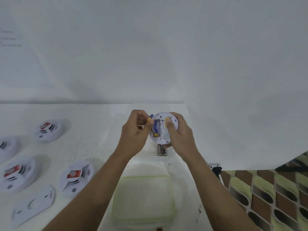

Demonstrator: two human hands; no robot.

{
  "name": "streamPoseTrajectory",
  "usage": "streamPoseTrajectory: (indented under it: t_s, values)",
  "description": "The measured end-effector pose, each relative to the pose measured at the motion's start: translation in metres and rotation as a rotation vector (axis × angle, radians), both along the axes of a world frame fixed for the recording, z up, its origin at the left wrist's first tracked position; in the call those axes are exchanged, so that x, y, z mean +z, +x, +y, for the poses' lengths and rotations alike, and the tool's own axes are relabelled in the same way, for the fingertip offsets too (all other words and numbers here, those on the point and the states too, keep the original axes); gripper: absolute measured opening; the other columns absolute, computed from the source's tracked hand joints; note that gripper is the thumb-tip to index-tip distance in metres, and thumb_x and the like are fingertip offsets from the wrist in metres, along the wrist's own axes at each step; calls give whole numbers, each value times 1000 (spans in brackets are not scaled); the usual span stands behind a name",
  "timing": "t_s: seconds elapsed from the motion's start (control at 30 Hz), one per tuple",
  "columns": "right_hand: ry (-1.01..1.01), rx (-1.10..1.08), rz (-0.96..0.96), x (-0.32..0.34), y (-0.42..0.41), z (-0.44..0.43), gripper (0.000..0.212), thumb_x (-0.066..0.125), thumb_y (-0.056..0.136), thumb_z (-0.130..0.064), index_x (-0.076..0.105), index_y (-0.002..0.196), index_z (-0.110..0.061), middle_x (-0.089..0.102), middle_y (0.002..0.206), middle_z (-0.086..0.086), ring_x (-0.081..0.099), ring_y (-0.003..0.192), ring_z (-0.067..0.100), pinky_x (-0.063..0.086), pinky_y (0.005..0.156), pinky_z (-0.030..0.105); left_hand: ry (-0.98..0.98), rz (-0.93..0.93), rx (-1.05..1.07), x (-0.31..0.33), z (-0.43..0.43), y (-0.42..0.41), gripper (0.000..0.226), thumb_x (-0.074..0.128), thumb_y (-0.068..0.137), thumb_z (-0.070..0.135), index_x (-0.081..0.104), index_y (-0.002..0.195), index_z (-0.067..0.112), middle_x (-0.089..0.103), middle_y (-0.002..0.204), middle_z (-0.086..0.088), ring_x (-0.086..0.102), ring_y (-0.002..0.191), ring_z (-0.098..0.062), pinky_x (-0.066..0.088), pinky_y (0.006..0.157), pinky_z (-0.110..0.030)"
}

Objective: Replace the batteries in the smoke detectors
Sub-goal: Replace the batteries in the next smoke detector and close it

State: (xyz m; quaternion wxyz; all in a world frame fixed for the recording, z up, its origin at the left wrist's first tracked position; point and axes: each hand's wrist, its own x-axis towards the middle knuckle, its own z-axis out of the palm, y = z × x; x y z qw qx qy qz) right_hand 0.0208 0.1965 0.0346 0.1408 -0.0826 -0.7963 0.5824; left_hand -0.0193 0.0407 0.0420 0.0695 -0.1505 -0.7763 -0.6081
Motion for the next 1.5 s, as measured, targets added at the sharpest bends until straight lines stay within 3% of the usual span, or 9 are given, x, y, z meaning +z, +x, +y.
streamPoseTrajectory:
  t_s: [0.1,0.27,0.43,0.63,0.8,0.9,1.1,1.27,1.5]
  values:
    - [-83,-81,-14,3,-3,10,27,48,104,-36,53,129,-24,67,107,-2,73,82,16,62,54,39,-32,-60,78,-1,-3,-7,11,70,88,23,60,93,24,69,86,9,65,77,-4,48,66,-13]
    - [-132,-117,-21,3,-4,25,26,50,104,-34,55,128,-24,68,106,-4,73,78,12,62,54,40,-578,-194,-142,-5,-1,-14,12,77,81,24,66,84,21,68,81,5,66,73,-13,49,55,-14]
    - [-140,-93,-20,0,-4,31,25,51,103,-35,56,126,-27,68,108,-4,73,81,15,61,53,37,-903,-211,-167,-18,19,-23,18,79,80,24,71,92,14,66,98,-3,68,71,-16,56,70,-27]
    - [-187,-70,-35,-4,-1,35,23,52,103,-33,57,125,-28,68,107,-6,73,80,11,61,53,37,-753,-252,-100,-25,22,-18,14,67,90,32,67,95,19,69,94,1,69,73,-12,56,75,-29]
    - [-225,-38,-49,-7,1,35,24,53,103,-33,58,125,-27,69,108,-4,73,80,11,60,52,35,-592,-24,82,-7,15,-8,8,60,89,18,67,87,21,69,81,8,64,72,-4,44,64,-9]
    - [-243,-11,-49,-6,1,34,24,52,103,-32,57,126,-25,69,105,-4,74,78,12,59,51,34,-436,131,-19,-1,15,-2,23,70,84,13,71,105,22,66,100,15,62,88,-2,52,68,-11]
    - [-244,33,-52,-2,2,36,33,51,104,-29,52,137,-32,67,106,-9,74,78,11,61,52,37,-603,303,-106,-7,24,-1,30,71,84,18,73,114,19,67,122,9,63,96,2,46,80,-2]
    - [-141,69,-38,-4,4,45,29,51,104,-31,56,132,-32,69,102,-9,71,67,22,54,45,33,-665,437,-140,-4,28,0,23,71,80,15,78,103,15,77,94,3,70,77,-8,48,70,-12]
    - [-145,160,-72,-6,-1,57,21,53,103,-25,64,121,-27,70,102,-6,59,62,-5,38,44,7,-734,440,-163,-9,34,7,16,65,74,18,76,84,12,62,55,2,44,40,-16,42,43,-19]
